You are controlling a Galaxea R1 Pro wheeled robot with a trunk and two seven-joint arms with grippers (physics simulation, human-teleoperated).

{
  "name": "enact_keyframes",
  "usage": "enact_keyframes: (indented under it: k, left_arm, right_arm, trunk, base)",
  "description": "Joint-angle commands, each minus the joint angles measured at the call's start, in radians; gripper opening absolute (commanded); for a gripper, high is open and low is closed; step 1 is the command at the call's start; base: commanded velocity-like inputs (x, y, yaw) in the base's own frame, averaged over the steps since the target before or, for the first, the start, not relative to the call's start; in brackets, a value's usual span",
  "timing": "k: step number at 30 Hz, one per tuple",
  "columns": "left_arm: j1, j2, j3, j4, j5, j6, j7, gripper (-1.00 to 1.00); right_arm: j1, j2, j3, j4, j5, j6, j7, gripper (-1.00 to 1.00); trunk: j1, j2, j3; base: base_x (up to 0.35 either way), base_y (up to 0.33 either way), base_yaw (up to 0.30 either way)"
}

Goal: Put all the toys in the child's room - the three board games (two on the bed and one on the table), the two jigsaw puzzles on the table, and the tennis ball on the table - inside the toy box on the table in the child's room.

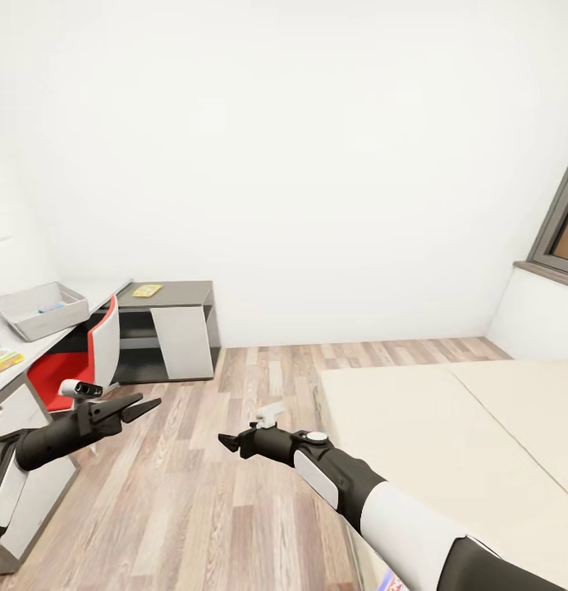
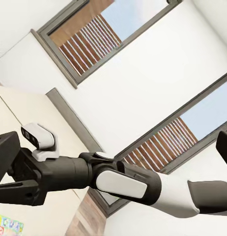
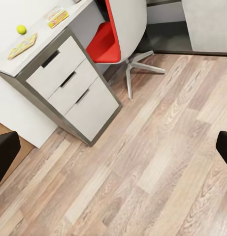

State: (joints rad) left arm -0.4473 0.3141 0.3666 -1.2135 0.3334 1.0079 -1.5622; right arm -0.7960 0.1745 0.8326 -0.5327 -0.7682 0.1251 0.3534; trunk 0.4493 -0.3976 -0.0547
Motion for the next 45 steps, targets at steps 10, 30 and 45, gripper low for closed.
enact_keyframes:
  k: [10, 30, 45]
  left_arm:
    - [-0.001, 0.000, 0.000, 0.000, 0.000, 0.011, -0.004, 1.00]
    - [-0.001, 0.000, 0.000, 0.000, 0.000, 0.010, -0.004, 1.00]
    - [-0.001, 0.000, 0.000, 0.000, -0.001, 0.010, -0.004, 1.00]
  right_arm:
    - [-0.002, 0.000, 0.002, 0.000, -0.010, 0.004, 0.001, 1.00]
    - [-0.002, 0.000, 0.002, 0.000, -0.011, 0.009, 0.002, 1.00]
    - [-0.001, 0.000, 0.001, 0.000, -0.011, 0.013, 0.001, 1.00]
  trunk:
    - [0.001, -0.002, -0.002]
    - [0.001, -0.002, -0.002]
    - [0.001, -0.002, -0.002]
  base:
    - [0.000, 0.230, 0.000]
    - [0.000, 0.106, -0.062]
    - [0.000, 0.077, -0.273]
